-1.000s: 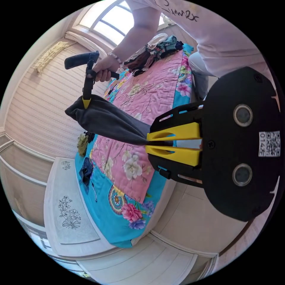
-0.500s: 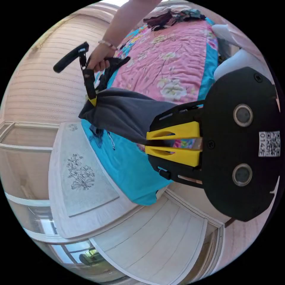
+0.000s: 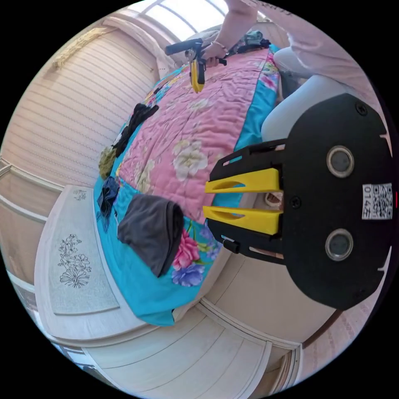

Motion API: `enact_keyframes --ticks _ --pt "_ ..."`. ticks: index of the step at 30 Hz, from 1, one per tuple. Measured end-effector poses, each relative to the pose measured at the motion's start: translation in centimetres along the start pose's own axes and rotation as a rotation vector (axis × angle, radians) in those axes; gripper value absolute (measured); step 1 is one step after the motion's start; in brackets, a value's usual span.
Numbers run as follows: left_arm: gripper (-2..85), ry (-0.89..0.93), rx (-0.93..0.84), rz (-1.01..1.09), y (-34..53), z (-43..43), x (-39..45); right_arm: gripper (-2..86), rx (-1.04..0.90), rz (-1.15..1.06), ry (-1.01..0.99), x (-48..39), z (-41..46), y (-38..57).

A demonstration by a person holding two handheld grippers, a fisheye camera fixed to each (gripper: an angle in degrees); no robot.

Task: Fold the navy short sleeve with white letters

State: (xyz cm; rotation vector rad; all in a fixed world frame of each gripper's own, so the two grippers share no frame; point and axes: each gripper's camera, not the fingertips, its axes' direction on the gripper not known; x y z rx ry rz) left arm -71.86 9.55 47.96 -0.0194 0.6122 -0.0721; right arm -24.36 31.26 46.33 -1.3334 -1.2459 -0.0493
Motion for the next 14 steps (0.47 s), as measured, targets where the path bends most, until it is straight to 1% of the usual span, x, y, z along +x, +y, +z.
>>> enact_keyframes --ticks 2,3,5,6,8,9,11,13,14 --pt "5.5 0.083 0.001 0.087 1.2 -0.8 4.6 8.1 -0.029 0.158 0.101 0.9 -2.6 10.0" --pt "5.7 0.104 -0.004 0.12 1.3 -0.9 6.0 8.1 -0.032 0.196 0.116 1.0 -3.4 12.2" --pt "6.5 0.204 0.025 0.345 1.2 -1.6 12.2 8.2 0.0 0.346 0.197 1.0 -6.6 20.0" --pt "6.8 0.224 0.046 0.403 1.2 -1.8 13.9 8.2 0.017 0.382 0.218 0.9 -7.4 21.6" --pt "7.0 0.322 0.139 0.574 1.0 -2.7 20.2 8.4 0.115 0.501 0.297 0.4 -10.4 27.4" --pt "7.0 0.358 0.154 0.605 1.0 -2.9 21.7 8.4 0.142 0.525 0.319 0.2 -11.0 28.7" --pt "7.0 0.492 0.154 0.722 0.6 -3.0 27.2 8.7 0.241 0.596 0.375 -0.9 -12.9 33.2" --pt "6.7 0.524 0.162 0.805 0.6 -3.0 30.9 9.0 0.291 0.625 0.393 -1.9 -13.4 35.8" --pt "6.1 0.523 0.21 0.845 0.8 -3.2 32.8 9.2 0.311 0.627 0.399 -2.5 -13.4 37.3"
